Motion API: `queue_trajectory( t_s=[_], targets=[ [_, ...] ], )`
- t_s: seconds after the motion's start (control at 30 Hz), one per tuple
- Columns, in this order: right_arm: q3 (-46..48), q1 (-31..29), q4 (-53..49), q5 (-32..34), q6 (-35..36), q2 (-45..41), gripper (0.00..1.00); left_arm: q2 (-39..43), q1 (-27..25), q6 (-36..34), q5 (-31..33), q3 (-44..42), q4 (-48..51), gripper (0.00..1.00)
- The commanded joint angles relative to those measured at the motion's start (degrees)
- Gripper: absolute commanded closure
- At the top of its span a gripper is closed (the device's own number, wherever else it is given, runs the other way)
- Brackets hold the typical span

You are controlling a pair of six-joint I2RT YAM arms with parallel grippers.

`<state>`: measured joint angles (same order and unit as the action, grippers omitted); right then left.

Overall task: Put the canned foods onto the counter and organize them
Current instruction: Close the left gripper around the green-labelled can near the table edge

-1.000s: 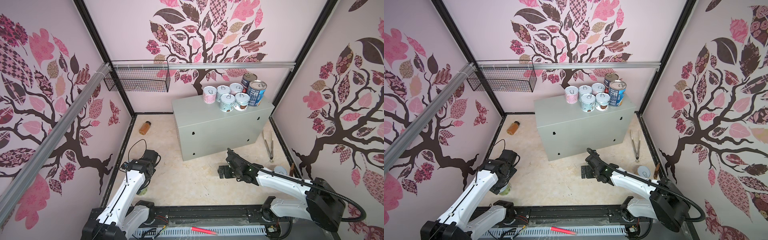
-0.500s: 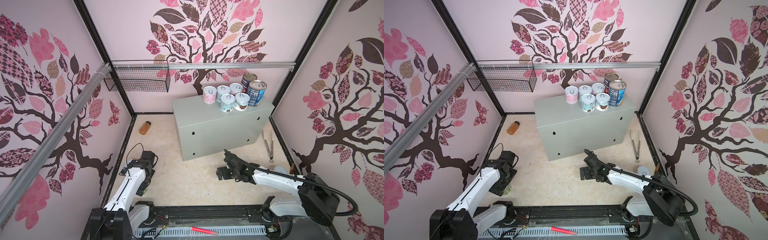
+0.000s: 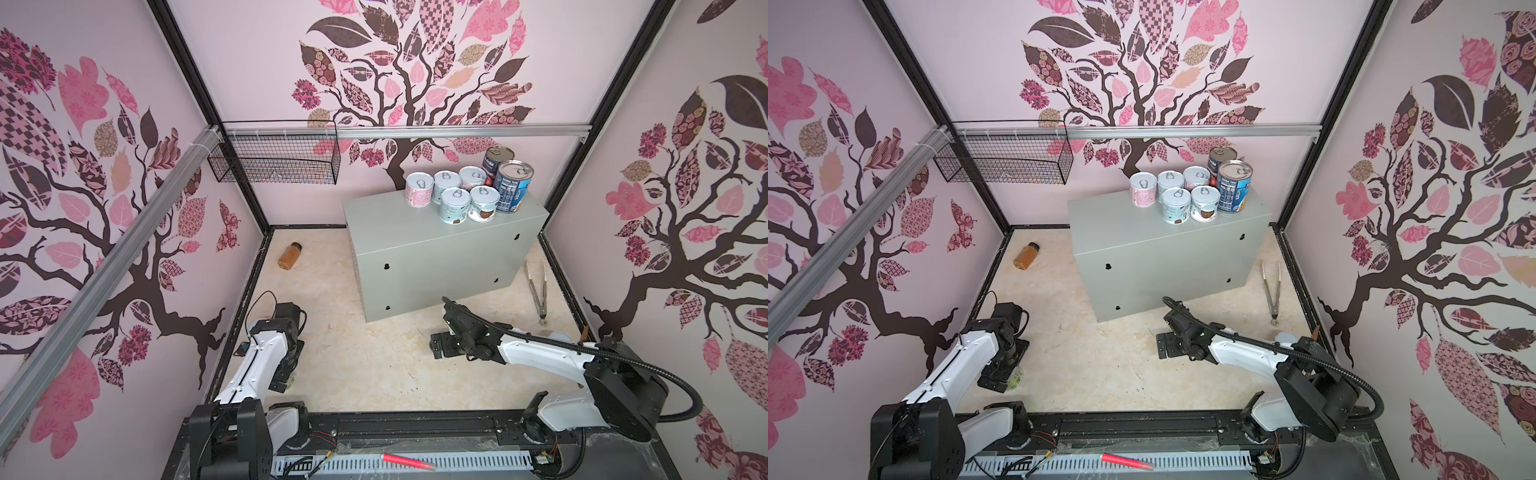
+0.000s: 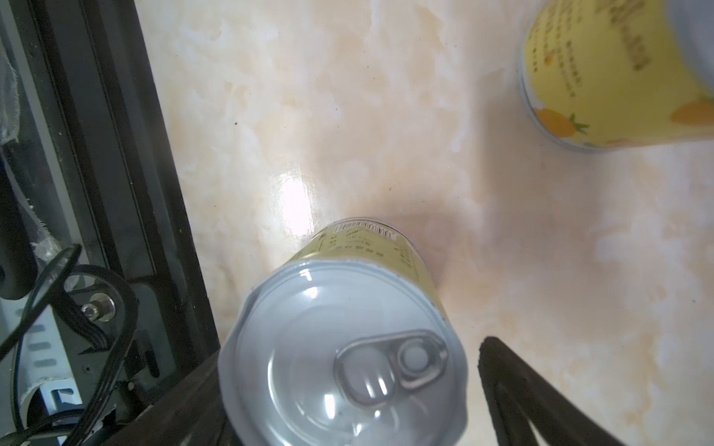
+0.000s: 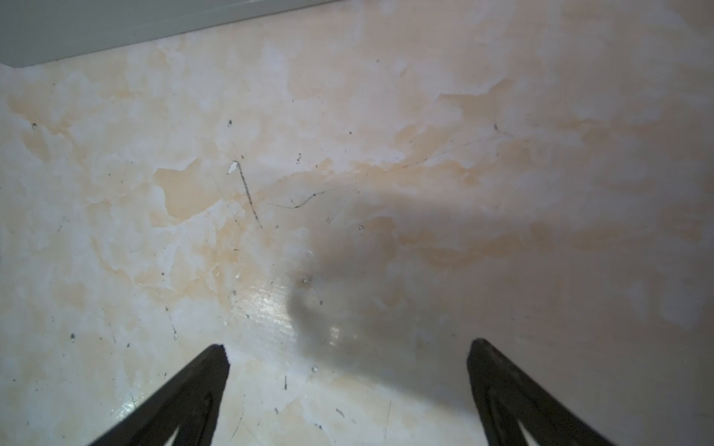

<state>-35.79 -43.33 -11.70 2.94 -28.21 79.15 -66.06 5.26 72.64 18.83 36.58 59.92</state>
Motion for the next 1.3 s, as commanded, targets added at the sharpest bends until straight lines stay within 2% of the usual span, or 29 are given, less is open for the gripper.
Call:
queue_trajectory(
  t_s=[0.0, 0.3, 0.47, 0.7, 0.9, 1.1, 1.27],
  targets=[
    [-2.3, -0.2, -0.3, 0.0, 0.8, 1.4, 0.00, -0.8, 1.8, -1.1, -1.2, -1.4, -2.3, 0.05],
    [-2.8, -0.2, -0.2, -0.2, 1.4, 2.3, 0.00, -3.7, 7.1, -2.9, -4.5, -1.9, -5.2, 0.14],
    [-2.8, -0.2, -0.2, -0.2, 1.5, 2.3, 0.00, -3.2, 7.1, -3.9, -3.8, -1.6, -5.4, 0.28],
    [-3.5, -0.3, -0.1, -0.9, 2.0, 3.3, 0.00, 1.6, 6.6, -5.7, -3.8, -2.6, -7.3, 0.42],
    [-3.8, -0.2, -0.1, -0.8, 2.3, 2.9, 0.00, 2.0, 1.9, -6.9, -1.0, 1.2, -5.7, 0.46],
    [-2.8, -0.2, 0.7, -0.9, 2.5, 2.2, 0.00, 2.1, -6.5, -8.7, 9.0, 9.3, -0.6, 0.48],
    [-1.5, -0.2, 1.5, -1.0, 2.5, 1.2, 0.00, 3.0, -8.2, -13.4, 8.8, 13.1, -0.3, 0.50]
  ],
)
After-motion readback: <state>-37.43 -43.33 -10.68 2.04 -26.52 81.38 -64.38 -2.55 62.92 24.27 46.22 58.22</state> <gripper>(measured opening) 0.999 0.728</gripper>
